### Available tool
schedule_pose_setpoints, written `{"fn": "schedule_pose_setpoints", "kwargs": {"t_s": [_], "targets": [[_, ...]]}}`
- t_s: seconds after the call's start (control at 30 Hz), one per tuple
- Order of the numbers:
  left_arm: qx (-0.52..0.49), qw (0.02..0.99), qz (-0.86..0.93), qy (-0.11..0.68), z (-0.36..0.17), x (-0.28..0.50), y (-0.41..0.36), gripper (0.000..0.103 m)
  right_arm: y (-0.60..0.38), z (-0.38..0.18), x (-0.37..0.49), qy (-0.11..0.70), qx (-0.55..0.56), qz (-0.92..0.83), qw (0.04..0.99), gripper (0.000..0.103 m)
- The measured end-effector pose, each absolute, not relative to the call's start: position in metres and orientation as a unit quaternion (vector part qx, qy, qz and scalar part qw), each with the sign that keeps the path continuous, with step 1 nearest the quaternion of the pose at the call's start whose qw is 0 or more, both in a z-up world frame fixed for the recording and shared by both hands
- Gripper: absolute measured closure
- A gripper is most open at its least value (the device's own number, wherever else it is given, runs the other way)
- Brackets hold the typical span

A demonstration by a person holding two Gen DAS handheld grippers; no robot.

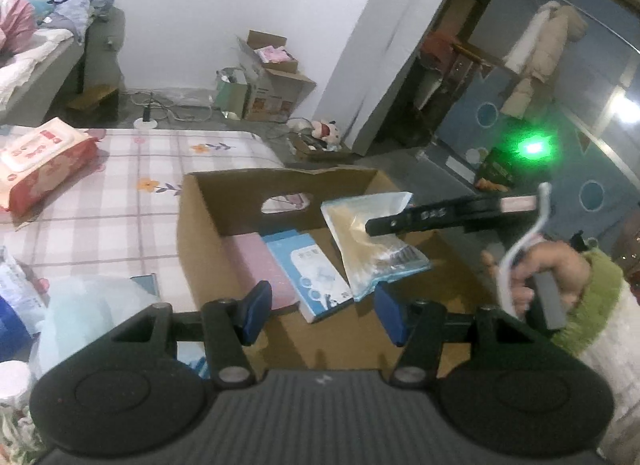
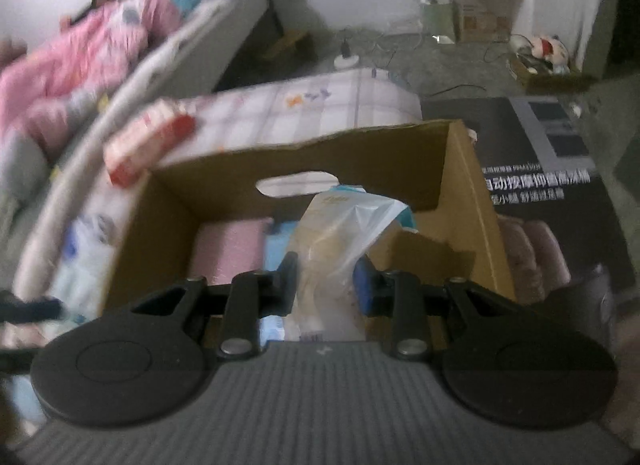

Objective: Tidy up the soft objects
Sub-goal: 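Carry the white-and-blue packet into the cardboard box and open the right tool, then withdraw the open right tool from the box back over the bed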

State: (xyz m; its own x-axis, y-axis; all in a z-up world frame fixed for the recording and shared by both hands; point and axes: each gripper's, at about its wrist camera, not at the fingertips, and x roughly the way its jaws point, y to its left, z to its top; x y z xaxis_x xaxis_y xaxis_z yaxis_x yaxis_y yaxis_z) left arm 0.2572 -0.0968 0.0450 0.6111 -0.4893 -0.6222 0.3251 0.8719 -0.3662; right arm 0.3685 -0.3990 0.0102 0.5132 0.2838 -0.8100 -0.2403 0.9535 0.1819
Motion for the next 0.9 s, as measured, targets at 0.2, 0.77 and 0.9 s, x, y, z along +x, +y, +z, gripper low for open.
{"fn": "schedule_pose_setpoints", "kwargs": {"t_s": [0.2,0.77,0.9], "targets": [[-0.109,0.895,-0.223,0.371,0.050,0.250,-0.090,0.045,-0.386,0.001,0.379,0.448,-0.060,0.122,0.884,0.072],[-0.119,0.902,-0.202,0.362,0.055,0.221,-0.061,0.044,-0.388,-0.025,0.360,0.464,-0.077,0.051,0.881,0.084],[-0.121,0.903,-0.200,0.361,0.054,0.219,-0.057,0.044,-0.384,-0.032,0.365,0.462,-0.075,0.039,0.883,0.085]]}}
